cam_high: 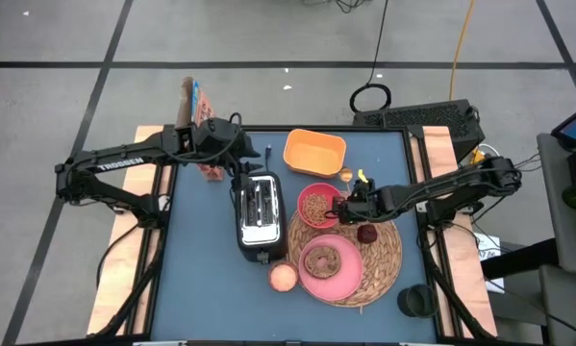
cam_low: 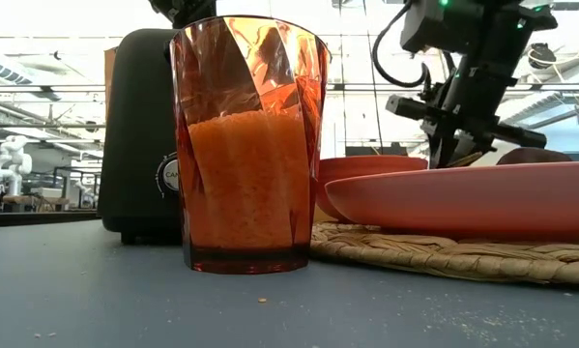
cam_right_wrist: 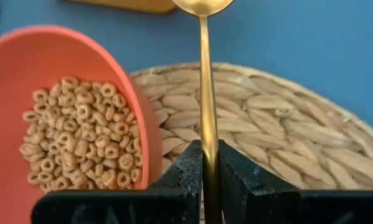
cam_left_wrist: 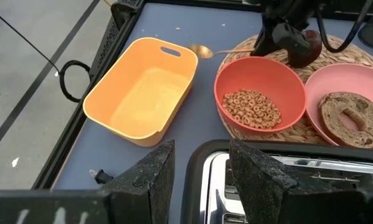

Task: Arrange a breakfast setting
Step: Put the gold spoon on the table mat, then return to Home Position

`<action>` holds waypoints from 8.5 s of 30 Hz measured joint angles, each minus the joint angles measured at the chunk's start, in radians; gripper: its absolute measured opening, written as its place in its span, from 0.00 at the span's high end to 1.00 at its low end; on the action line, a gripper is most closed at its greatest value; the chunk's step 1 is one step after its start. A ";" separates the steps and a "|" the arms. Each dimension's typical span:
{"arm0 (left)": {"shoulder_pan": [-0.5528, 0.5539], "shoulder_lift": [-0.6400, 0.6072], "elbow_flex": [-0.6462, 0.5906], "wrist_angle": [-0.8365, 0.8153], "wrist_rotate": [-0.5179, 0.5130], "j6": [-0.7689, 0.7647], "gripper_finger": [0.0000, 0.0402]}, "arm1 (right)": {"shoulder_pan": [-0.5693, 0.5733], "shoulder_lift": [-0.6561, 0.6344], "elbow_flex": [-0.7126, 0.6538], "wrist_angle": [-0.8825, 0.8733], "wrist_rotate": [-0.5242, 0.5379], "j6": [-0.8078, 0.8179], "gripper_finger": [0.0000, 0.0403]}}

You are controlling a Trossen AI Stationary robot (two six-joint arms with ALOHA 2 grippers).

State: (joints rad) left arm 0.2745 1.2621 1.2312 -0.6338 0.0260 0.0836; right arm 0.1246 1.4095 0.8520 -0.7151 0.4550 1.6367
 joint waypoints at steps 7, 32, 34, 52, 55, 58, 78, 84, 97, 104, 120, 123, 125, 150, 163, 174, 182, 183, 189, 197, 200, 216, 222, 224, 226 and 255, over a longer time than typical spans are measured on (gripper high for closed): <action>0.000 0.000 0.000 -0.001 0.000 0.000 0.60 | 0.000 0.019 0.000 0.008 -0.029 0.000 0.94; 0.000 0.000 0.000 -0.006 0.000 -0.002 0.60 | 0.000 0.026 0.000 0.008 -0.053 -0.003 0.81; 0.000 0.000 0.000 -0.006 0.000 -0.002 0.60 | 0.000 0.026 0.000 0.008 -0.070 -0.004 0.78; 0.000 -0.016 0.000 -0.006 0.000 -0.007 0.60 | 0.000 -0.074 0.000 -0.105 -0.066 -0.075 0.83; 0.000 -0.053 0.000 -0.035 0.000 -0.007 0.60 | 0.001 -0.155 0.001 -0.149 -0.065 -0.134 0.86; 0.000 -0.110 0.000 -0.061 0.000 -0.010 0.60 | 0.000 -0.240 0.001 -0.164 -0.054 -0.236 0.88; -0.018 -0.752 -0.260 -0.082 0.000 -0.138 0.60 | 0.000 -0.727 0.001 -0.166 0.047 -0.760 0.91; -0.028 -0.985 -0.539 0.074 0.000 -0.174 0.60 | 0.000 -0.788 0.001 -0.166 0.046 -0.872 0.91; -0.028 -1.256 -0.825 0.201 0.000 -0.195 0.60 | 0.000 -0.884 0.001 -0.166 0.045 -0.949 0.91; -0.027 -1.253 -0.902 0.303 -0.001 -0.195 0.60 | 0.000 -0.908 0.001 -0.166 0.043 -1.005 0.91; -0.027 -1.251 -1.201 0.706 -0.001 -0.197 0.60 | 0.000 -0.952 0.001 -0.166 0.042 -1.059 0.91; -0.027 -1.247 -1.222 0.712 -0.001 -0.198 0.60 | 0.000 -0.953 0.001 -0.166 0.042 -1.060 0.91; -0.027 -1.248 -1.222 0.709 -0.001 -0.195 0.60 | 0.000 -0.953 0.001 -0.166 0.040 -1.077 0.91; -0.027 -1.244 -1.221 0.647 -0.001 -0.112 0.60 | 0.000 -1.162 -0.028 -0.053 -0.066 -1.434 0.91; -0.027 -1.244 -1.221 0.647 -0.001 -0.113 0.60 | 0.000 -1.376 -0.165 0.035 -0.141 -1.561 0.91; -0.027 -1.242 -1.221 0.651 -0.002 -0.115 0.60 | 0.001 -1.396 -0.427 0.461 -0.278 -1.709 0.91; -0.027 -1.242 -1.221 0.658 -0.002 -0.114 0.60 | 0.000 -1.396 -0.663 0.774 -0.303 -1.776 0.91; -0.027 -1.242 -1.221 0.658 -0.002 -0.114 0.60 | 0.000 -1.396 -0.680 0.784 -0.303 -1.777 0.91; -0.027 -1.242 -1.221 0.659 -0.002 -0.114 0.60 | 0.000 -1.396 -0.765 0.824 -0.303 -1.777 0.91; -0.027 -1.242 -1.221 0.660 -0.002 -0.114 0.60 | -0.001 -1.396 -0.805 0.839 -0.298 -1.778 0.91; -0.027 -1.242 -1.221 0.660 -0.002 -0.114 0.60 | -0.017 -1.396 -0.814 0.869 -0.298 -1.796 0.91; -0.027 -1.242 -1.221 0.661 -0.002 -0.114 0.60 | -0.112 -1.396 -0.819 0.730 -0.300 -1.755 0.91; -0.027 -1.242 -1.221 0.661 -0.001 -0.114 0.60 | -0.112 -1.396 -0.819 0.738 -0.300 -1.754 0.91; -0.027 -1.242 -1.221 0.661 -0.001 -0.114 0.60 | -0.112 -1.396 -0.819 0.765 -0.300 -1.754 0.91; -0.027 -1.242 -1.221 0.661 -0.001 -0.114 0.60 | -0.112 -1.396 -0.819 0.788 -0.298 -1.754 0.91; -0.027 -1.242 -1.221 0.661 -0.001 -0.114 0.60 | -0.112 -1.392 -0.820 0.816 -0.299 -1.754 0.91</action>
State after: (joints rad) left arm 0.2472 0.0196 0.0105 0.0269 0.0246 -0.0303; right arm 0.0124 0.0171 0.0322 0.1005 0.1562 -0.1169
